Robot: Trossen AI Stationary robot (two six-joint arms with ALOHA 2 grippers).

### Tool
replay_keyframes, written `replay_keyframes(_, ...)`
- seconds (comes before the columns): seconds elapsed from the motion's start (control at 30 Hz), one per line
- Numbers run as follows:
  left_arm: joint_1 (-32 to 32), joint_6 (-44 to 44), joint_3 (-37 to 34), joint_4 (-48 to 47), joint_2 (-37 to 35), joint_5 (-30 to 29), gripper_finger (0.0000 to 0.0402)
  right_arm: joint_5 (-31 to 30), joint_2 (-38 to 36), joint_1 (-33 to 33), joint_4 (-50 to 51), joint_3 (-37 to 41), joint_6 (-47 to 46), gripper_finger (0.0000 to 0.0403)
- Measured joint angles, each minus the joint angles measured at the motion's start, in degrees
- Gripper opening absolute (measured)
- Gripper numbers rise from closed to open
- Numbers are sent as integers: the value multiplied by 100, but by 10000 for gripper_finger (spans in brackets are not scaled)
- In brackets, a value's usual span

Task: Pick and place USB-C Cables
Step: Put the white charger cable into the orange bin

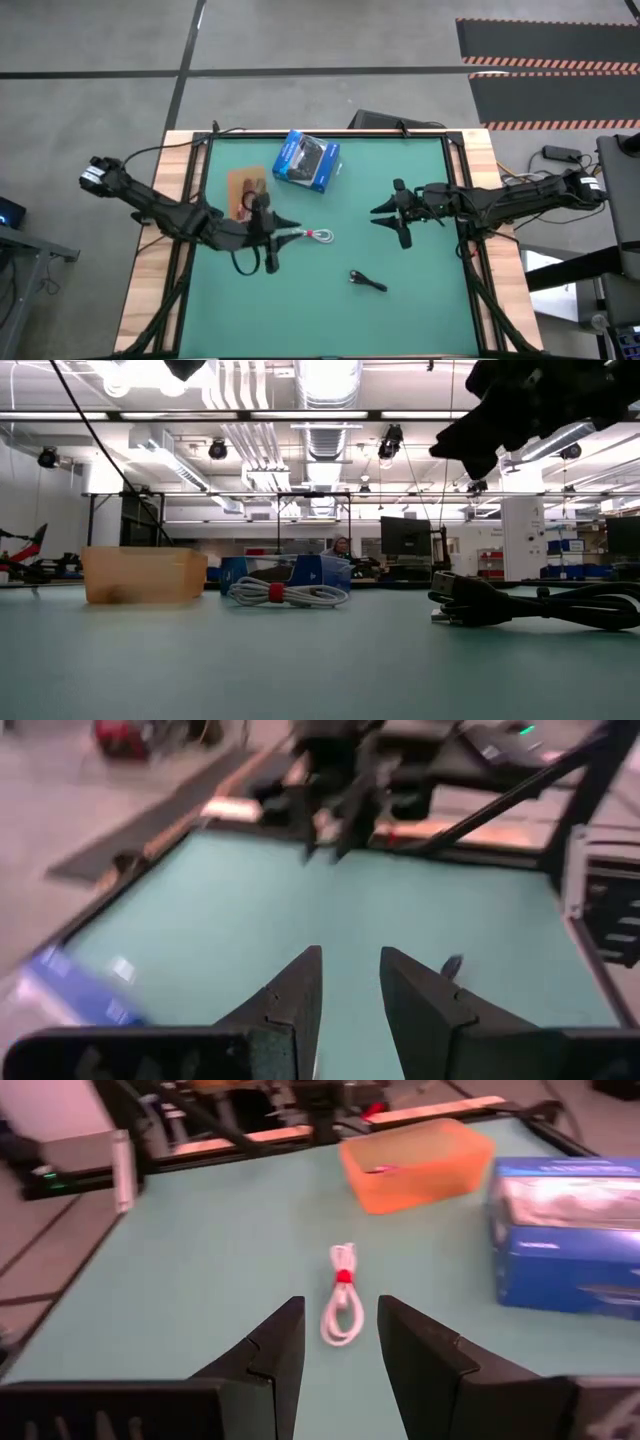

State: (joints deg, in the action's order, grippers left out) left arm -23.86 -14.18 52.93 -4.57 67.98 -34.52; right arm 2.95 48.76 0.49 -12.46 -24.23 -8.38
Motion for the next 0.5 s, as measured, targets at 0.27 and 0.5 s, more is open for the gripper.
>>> replay_keyframes(0.27,-131,599,-804,1432,99,9,89,-297,860,0,-513,-187,-173,118)
replay_keyframes(0.5,-126,614,-1242,1953,69,4,89,-316,1778,0,-505,-730,-166,118)
